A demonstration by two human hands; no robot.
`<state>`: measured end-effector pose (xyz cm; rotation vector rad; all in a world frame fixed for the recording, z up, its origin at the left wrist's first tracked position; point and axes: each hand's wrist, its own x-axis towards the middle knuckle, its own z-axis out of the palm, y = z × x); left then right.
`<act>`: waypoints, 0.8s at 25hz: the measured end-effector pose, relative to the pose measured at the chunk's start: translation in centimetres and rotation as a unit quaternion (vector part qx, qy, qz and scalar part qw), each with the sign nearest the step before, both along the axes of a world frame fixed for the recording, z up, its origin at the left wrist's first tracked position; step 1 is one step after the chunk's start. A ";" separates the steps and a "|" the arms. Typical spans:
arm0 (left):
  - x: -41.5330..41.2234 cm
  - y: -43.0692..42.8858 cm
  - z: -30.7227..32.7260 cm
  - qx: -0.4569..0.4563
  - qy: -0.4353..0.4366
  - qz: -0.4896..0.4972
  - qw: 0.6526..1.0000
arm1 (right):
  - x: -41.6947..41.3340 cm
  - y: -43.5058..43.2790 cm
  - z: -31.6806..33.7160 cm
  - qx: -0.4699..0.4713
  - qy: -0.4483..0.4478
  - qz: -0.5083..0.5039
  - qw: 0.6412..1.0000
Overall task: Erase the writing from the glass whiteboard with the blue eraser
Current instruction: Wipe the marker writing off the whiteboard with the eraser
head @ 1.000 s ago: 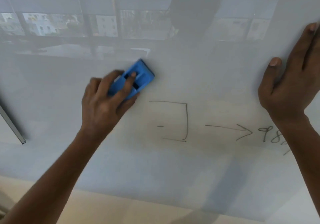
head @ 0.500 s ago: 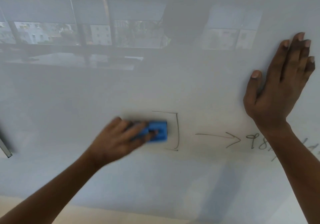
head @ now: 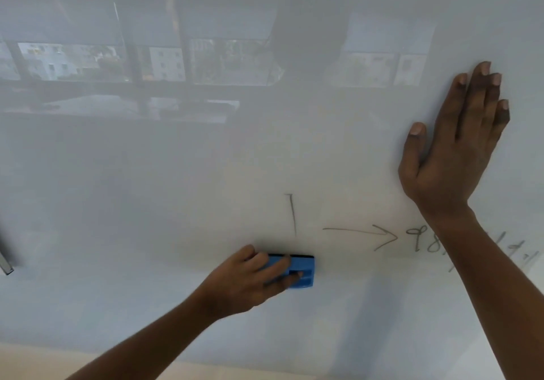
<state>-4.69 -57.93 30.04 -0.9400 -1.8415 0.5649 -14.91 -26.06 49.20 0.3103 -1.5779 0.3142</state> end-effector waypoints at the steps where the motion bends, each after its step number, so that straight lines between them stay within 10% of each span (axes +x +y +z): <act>1: -0.2 0.1 0.0 0.002 -0.005 -0.008 1.000 | 0.0 0.1 0.0 0.000 0.000 -0.001 1.000; 9: -1.2 0.3 13.8 0.346 0.215 0.050 0.912 | -0.1 0.1 0.0 -0.002 0.006 -0.011 1.000; 17: -0.1 1.4 -1.3 -0.015 0.000 0.007 1.000 | -0.1 0.2 0.0 0.000 -0.008 -0.011 1.000; 20: -0.7 1.6 0.9 0.038 0.026 -0.035 0.998 | -0.1 0.3 0.0 0.002 -0.010 -0.007 1.000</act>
